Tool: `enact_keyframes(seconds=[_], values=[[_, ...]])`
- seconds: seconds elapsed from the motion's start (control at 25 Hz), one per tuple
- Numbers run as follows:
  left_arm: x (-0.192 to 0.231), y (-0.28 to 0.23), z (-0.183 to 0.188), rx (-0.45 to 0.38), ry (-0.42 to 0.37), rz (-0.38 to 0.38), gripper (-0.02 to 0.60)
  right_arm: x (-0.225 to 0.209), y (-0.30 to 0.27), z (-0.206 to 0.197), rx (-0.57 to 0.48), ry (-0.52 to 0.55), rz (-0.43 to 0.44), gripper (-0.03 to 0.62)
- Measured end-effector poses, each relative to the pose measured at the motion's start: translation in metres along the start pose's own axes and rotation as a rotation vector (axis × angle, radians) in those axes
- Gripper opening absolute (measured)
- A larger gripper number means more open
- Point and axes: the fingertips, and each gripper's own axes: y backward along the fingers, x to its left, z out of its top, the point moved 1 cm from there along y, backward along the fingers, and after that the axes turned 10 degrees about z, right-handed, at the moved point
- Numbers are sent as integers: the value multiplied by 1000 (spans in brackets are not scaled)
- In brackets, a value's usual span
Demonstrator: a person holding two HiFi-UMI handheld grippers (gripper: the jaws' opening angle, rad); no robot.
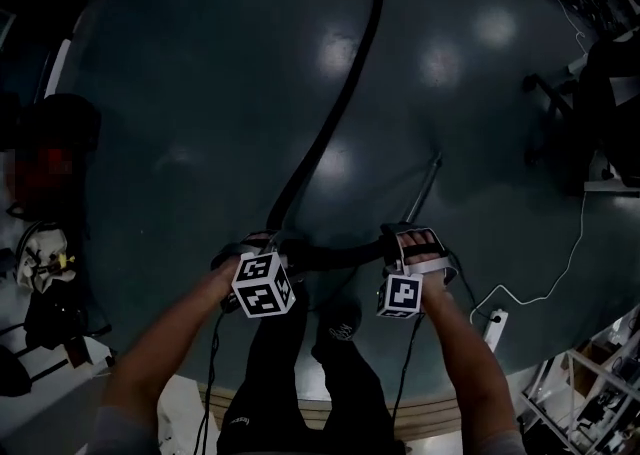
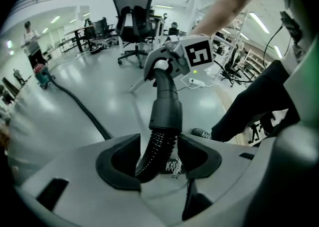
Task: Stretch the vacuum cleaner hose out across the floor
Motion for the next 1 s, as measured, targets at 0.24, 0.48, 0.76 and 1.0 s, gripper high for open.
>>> enact_keyframes(seconds=[0.24,0.48,0.76,1.0], values=[[-43,5,-73,5,328,73,222,74,-38,42,44,98,135,133],[-91,5,-121,-85,514,4,221,142,-75,95,216,27,165,133],[-147,-19,-172,-123,586,-74,221,229,-104,146,208,-163,307,135],[-198,-66,-212,-100,609,-71,221,303,-134,167,0,-273,446,132]])
